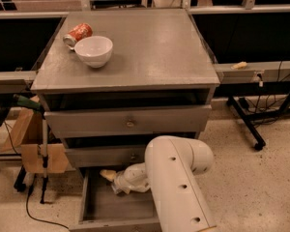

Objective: Pick blue plastic bottle from bottom drawer and place on counter

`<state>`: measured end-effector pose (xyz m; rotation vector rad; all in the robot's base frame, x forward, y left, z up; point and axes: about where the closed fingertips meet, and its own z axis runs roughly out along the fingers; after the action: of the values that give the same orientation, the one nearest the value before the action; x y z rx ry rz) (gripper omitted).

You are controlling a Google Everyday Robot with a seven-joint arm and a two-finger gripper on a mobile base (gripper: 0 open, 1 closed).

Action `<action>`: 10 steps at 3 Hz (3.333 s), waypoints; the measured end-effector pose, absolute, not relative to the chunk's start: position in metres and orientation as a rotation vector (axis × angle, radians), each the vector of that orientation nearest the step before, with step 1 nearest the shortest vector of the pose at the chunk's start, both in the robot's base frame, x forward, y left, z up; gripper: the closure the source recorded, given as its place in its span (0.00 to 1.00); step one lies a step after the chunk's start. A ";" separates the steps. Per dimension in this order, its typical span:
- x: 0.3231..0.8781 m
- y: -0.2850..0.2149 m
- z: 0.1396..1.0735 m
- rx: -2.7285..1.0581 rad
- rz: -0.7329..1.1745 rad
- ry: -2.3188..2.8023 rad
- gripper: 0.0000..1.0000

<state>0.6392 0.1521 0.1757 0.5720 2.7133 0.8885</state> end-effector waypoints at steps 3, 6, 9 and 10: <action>0.643 0.148 0.162 0.623 0.814 2.741 0.00; 0.641 0.151 0.163 0.612 0.730 2.750 0.02; 0.641 0.156 0.160 0.613 0.704 2.785 0.18; 0.641 0.154 0.157 0.647 0.680 2.802 0.18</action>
Offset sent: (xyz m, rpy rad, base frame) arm 0.0082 -0.0027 -0.0103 -0.0500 0.0305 -0.0316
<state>0.6407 0.1536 0.1573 0.6466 2.8021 0.6800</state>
